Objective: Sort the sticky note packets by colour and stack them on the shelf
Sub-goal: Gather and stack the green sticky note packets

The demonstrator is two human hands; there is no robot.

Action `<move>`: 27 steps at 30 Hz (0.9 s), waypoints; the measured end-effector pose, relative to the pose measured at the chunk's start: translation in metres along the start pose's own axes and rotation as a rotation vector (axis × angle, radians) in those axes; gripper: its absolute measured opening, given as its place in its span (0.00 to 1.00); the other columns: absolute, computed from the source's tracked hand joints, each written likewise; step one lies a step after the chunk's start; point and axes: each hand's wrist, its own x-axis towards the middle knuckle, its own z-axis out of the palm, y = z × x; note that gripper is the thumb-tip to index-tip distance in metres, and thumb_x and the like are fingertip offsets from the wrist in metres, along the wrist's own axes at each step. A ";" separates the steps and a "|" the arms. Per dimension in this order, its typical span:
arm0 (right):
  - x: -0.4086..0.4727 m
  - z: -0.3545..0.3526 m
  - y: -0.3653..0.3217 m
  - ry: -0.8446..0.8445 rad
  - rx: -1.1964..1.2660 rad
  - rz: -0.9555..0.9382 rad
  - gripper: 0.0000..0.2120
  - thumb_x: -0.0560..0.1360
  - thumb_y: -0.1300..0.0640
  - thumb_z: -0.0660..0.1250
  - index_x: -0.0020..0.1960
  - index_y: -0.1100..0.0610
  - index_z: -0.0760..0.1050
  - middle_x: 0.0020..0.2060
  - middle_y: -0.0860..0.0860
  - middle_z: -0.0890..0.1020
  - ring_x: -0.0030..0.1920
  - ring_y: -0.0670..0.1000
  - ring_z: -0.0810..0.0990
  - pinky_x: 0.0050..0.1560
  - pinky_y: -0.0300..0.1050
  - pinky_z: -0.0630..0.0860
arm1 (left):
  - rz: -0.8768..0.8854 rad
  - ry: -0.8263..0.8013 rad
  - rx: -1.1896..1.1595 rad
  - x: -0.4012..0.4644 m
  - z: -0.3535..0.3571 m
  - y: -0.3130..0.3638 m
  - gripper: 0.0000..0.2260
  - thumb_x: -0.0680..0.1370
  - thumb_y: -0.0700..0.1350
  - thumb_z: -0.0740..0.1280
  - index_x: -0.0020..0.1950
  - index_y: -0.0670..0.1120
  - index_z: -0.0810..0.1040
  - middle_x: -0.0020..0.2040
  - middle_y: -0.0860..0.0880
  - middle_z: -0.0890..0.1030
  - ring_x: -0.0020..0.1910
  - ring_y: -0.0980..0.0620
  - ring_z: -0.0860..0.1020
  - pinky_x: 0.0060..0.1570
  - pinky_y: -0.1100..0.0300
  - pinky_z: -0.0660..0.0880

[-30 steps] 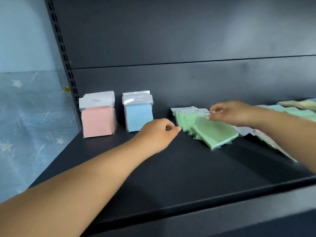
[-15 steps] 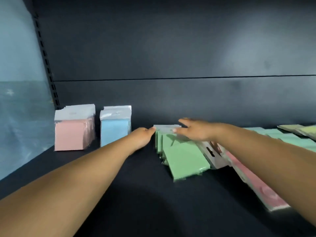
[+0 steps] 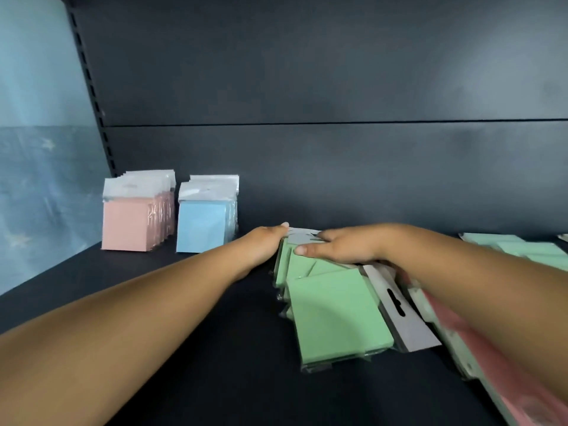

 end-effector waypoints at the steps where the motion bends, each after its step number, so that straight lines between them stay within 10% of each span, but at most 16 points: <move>1: -0.005 0.001 -0.001 -0.010 -0.002 -0.009 0.41 0.71 0.29 0.52 0.75 0.52 0.57 0.74 0.48 0.62 0.73 0.50 0.61 0.73 0.47 0.56 | 0.001 0.004 0.006 -0.004 -0.001 -0.001 0.21 0.80 0.56 0.54 0.66 0.47 0.73 0.69 0.46 0.71 0.67 0.46 0.69 0.63 0.57 0.63; 8: -0.048 0.013 -0.006 -0.023 0.001 -0.018 0.42 0.68 0.28 0.51 0.75 0.49 0.55 0.74 0.45 0.60 0.74 0.49 0.59 0.74 0.46 0.54 | -0.032 -0.131 -0.205 -0.031 -0.008 -0.017 0.20 0.80 0.56 0.55 0.64 0.45 0.74 0.63 0.48 0.78 0.61 0.50 0.74 0.60 0.58 0.67; 13: -0.060 0.002 -0.016 0.062 0.087 0.050 0.40 0.71 0.30 0.52 0.76 0.50 0.53 0.75 0.44 0.58 0.74 0.48 0.57 0.72 0.47 0.53 | -0.065 -0.113 -0.522 -0.038 -0.011 0.002 0.24 0.82 0.50 0.52 0.73 0.37 0.56 0.71 0.41 0.67 0.58 0.47 0.75 0.64 0.58 0.62; 18: -0.026 -0.007 -0.016 0.237 0.296 0.266 0.32 0.75 0.34 0.55 0.68 0.58 0.66 0.52 0.53 0.76 0.49 0.55 0.74 0.56 0.47 0.69 | -0.086 -0.058 -0.362 -0.027 -0.012 0.000 0.23 0.81 0.52 0.53 0.74 0.43 0.61 0.69 0.43 0.70 0.68 0.45 0.68 0.69 0.54 0.59; 24: 0.000 -0.007 -0.023 0.255 0.724 0.333 0.31 0.75 0.43 0.62 0.72 0.59 0.61 0.62 0.62 0.71 0.57 0.58 0.75 0.57 0.49 0.72 | -0.035 -0.109 -0.134 -0.026 -0.007 -0.016 0.28 0.78 0.61 0.55 0.73 0.47 0.64 0.73 0.47 0.65 0.72 0.47 0.63 0.72 0.50 0.57; 27: -0.021 -0.012 -0.015 0.416 0.520 0.324 0.27 0.75 0.41 0.62 0.65 0.58 0.68 0.57 0.56 0.75 0.56 0.56 0.76 0.57 0.49 0.74 | 0.017 -0.061 -0.180 -0.036 -0.016 -0.010 0.27 0.78 0.61 0.56 0.73 0.47 0.64 0.72 0.47 0.67 0.72 0.48 0.63 0.72 0.51 0.57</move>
